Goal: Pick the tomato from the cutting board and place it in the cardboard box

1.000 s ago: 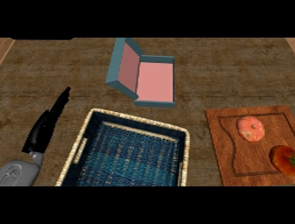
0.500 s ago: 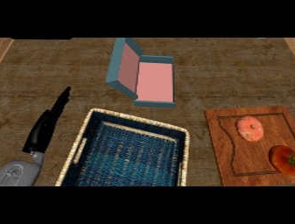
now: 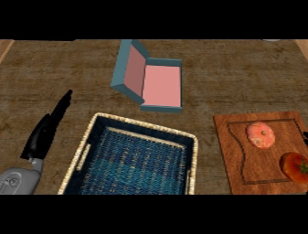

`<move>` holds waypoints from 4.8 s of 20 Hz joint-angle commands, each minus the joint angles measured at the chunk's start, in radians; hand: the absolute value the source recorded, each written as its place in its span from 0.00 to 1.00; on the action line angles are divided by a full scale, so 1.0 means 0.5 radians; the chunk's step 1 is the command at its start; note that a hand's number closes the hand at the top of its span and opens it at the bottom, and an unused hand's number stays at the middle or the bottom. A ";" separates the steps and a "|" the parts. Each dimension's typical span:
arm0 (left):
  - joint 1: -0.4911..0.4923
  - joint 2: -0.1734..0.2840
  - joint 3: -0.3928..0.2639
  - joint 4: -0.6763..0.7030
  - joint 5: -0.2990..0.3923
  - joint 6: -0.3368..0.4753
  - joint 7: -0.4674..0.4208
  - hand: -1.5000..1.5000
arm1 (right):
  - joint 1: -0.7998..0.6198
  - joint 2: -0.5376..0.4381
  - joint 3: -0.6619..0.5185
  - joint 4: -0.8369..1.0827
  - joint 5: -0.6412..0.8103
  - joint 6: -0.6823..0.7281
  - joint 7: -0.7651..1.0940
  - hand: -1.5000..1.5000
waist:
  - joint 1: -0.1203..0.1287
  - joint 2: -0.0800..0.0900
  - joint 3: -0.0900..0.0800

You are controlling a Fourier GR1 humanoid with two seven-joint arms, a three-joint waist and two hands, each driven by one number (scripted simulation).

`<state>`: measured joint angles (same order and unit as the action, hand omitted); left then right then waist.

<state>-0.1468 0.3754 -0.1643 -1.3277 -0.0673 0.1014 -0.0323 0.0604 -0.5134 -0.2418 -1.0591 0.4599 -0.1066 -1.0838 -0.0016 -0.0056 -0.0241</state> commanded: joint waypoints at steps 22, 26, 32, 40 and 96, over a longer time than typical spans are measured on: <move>-0.057 -0.040 0.030 0.049 -0.049 -0.066 -0.046 0.50 | -0.062 0.640 0.141 -0.444 0.384 -0.686 0.333 1.00 | 0.117 0.037 0.020; -0.090 -0.051 -0.014 0.023 -0.065 -0.091 -0.053 0.50 | -0.036 0.597 0.227 -0.420 0.630 -0.605 0.527 1.00 | 0.242 0.098 -0.014; -0.126 -0.059 -0.052 0.014 -0.086 -0.109 -0.035 0.50 | -0.118 0.692 0.318 -0.621 0.990 -0.605 0.927 1.00 | 0.258 0.054 -0.009; -0.133 -0.079 -0.060 0.049 -0.093 -0.101 -0.004 0.50 | -0.336 1.014 0.402 -0.795 1.470 -0.613 1.646 1.00 | 0.202 0.014 -0.008; -0.047 -0.096 0.129 0.002 -0.119 -0.112 0.024 0.50 | -1.622 0.994 0.691 -0.028 0.072 -1.576 2.800 0.00 | 0.020 0.015 0.050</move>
<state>-0.1851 0.3202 -0.1139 -1.3031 -0.1256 0.0559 -0.0247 -0.8189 -0.0105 0.1402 -1.0467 0.5519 -0.8460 0.4460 0.0177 0.0043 0.0010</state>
